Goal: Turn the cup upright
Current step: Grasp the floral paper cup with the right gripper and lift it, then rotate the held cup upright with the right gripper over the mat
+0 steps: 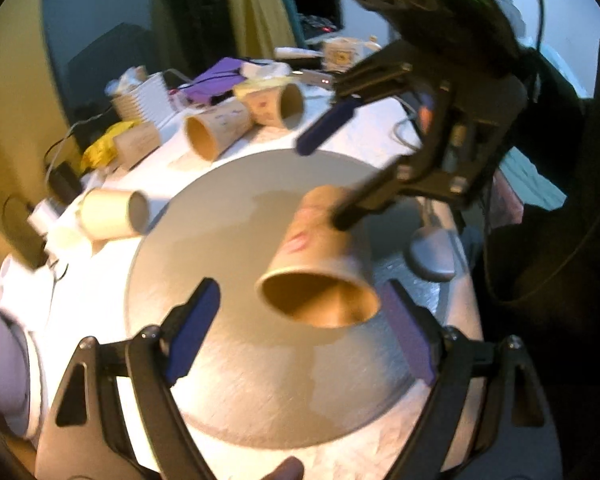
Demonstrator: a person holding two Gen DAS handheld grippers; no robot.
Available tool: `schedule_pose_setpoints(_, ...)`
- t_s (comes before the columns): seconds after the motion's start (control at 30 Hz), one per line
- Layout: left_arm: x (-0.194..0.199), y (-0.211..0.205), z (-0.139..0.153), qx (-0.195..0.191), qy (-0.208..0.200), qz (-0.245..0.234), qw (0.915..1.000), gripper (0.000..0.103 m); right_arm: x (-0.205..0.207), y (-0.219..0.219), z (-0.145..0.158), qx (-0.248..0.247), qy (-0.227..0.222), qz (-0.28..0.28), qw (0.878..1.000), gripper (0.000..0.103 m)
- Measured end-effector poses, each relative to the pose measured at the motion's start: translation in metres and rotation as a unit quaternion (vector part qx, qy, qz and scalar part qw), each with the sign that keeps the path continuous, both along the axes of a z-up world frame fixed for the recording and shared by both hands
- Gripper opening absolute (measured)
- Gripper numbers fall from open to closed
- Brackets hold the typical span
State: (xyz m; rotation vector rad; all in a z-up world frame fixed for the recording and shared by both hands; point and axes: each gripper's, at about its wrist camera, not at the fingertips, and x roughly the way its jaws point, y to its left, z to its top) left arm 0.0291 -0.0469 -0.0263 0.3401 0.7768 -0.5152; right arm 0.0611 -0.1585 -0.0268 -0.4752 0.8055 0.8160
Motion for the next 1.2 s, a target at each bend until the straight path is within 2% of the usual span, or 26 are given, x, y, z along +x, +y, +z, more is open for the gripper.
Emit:
schedule_pose_setpoints(0.1,-0.003,0.024,0.007,-0.023,-0.015,0.034,0.9990,0.084,-0.007,0.015,0.003,-0.027,-0.004,0.054,0.998,0.075)
schedule_pose_setpoints(0.2,-0.002,0.050,0.011,-0.060,-0.030,0.076,0.9949,0.084,-0.012,0.034,-0.001,-0.075,-0.009,0.106,0.992,0.075)
schedule_pose_setpoints(0.27,0.003,0.074,0.011,-0.115,-0.028,0.108,0.9871,0.084,-0.016,0.047,-0.006,-0.115,-0.013,0.140,0.983,0.075)
schedule_pose_setpoints(0.37,0.010,0.107,0.003,-0.190,-0.012,0.166,0.9677,0.084,-0.021,0.067,-0.018,-0.177,-0.015,0.189,0.966,0.075)
schedule_pose_setpoints(0.5,0.008,0.121,0.004,-0.207,-0.019,0.201,0.9572,0.084,-0.017,0.084,-0.033,-0.238,-0.018,0.220,0.946,0.075)
schedule_pose_setpoints(0.6,0.011,0.131,0.006,-0.228,-0.020,0.233,0.9451,0.084,-0.010,0.098,-0.044,-0.277,-0.023,0.230,0.933,0.075)
schedule_pose_setpoints(0.8,0.012,0.146,0.000,-0.241,-0.016,0.282,0.9285,0.084,0.007,0.112,-0.064,-0.325,0.006,0.232,0.917,0.074)
schedule_pose_setpoints(0.87,0.012,0.148,-0.001,-0.247,-0.014,0.291,0.9243,0.084,0.014,0.113,-0.067,-0.328,0.020,0.227,0.917,0.071)
schedule_pose_setpoints(0.97,0.012,0.149,-0.002,-0.248,-0.014,0.298,0.9217,0.084,0.022,0.115,-0.065,-0.313,0.039,0.216,0.924,0.068)
schedule_pose_setpoints(1.1,0.012,0.150,-0.003,-0.250,-0.014,0.308,0.9179,0.084,0.026,0.114,-0.057,-0.290,0.036,0.206,0.934,0.066)
schedule_pose_setpoints(1.2,0.013,0.153,-0.006,-0.256,-0.014,0.317,0.9133,0.084,0.030,0.109,-0.046,-0.259,0.029,0.185,0.948,0.066)
